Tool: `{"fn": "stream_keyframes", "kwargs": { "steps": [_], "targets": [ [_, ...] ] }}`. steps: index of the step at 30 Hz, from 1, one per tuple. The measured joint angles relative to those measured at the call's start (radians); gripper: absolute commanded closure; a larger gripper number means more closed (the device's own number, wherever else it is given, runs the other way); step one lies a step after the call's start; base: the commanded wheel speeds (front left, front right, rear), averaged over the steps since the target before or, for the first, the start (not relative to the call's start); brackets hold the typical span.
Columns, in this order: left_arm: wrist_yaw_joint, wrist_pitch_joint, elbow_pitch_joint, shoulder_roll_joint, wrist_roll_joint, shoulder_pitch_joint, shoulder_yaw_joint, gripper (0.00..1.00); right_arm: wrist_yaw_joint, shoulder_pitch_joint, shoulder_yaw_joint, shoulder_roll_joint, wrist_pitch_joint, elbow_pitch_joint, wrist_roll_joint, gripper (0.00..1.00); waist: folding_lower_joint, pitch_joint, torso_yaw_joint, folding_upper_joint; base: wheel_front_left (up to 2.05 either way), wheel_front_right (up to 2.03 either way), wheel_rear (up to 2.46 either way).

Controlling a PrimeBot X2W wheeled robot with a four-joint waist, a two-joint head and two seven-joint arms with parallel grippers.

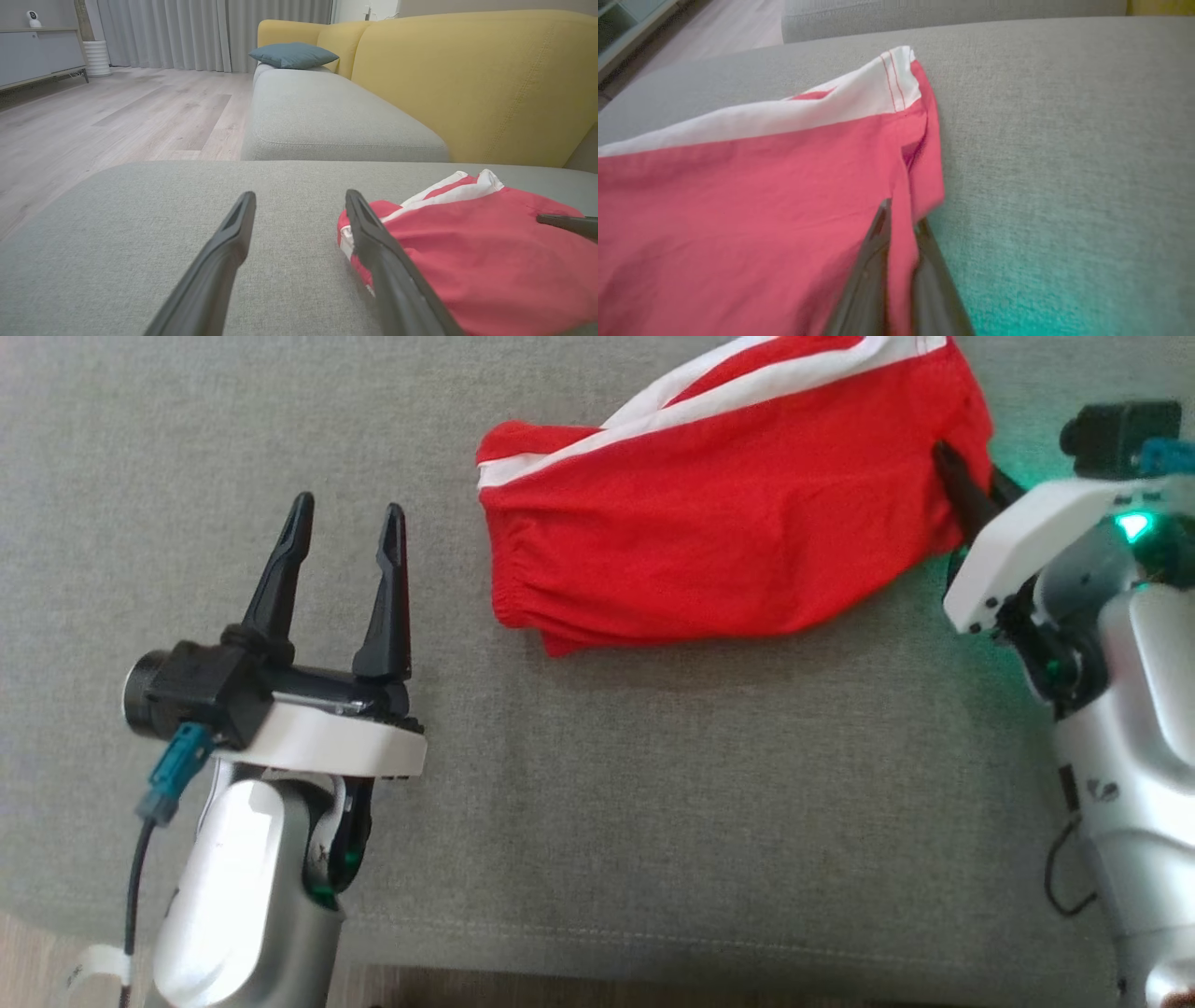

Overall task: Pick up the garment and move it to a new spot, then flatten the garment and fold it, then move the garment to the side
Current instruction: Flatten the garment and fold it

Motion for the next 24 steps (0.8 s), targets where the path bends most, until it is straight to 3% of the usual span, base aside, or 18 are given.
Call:
{"fn": "stream_keyframes", "kwargs": {
  "steps": [7, 14, 19, 24],
  "targets": [
    [-0.017, 0.000, 0.012, -0.005, 0.015, 0.013, 0.023, 0.00, 0.000, 0.221, -0.068, 0.036, -0.140, -0.121, 0.014, 1.00, 0.0000, -0.053, -0.041, 0.0000, 0.00, 0.00, 0.00],
    [-0.017, 0.000, 0.024, -0.005, 0.023, 0.051, 0.027, 0.00, 0.000, 0.434, -0.171, 0.099, -0.164, -0.250, 0.003, 1.00, 0.0000, -0.095, -0.082, 0.0000, 0.00, 0.00, 0.00],
    [-0.026, 0.000, 0.030, -0.005, 0.024, 0.053, 0.026, 0.00, 0.000, 0.473, -0.205, 0.109, -0.155, -0.273, -0.007, 1.00, 0.0000, -0.118, -0.094, 0.0000, 0.00, 0.00, 0.00],
    [-0.034, 0.000, 0.048, -0.006, 0.034, 0.054, 0.023, 0.00, 0.000, 0.455, -0.174, 0.097, -0.126, -0.301, -0.046, 1.00, 0.0000, -0.140, -0.088, 0.0000, 0.00, 0.00, 0.00]
  ]
}}
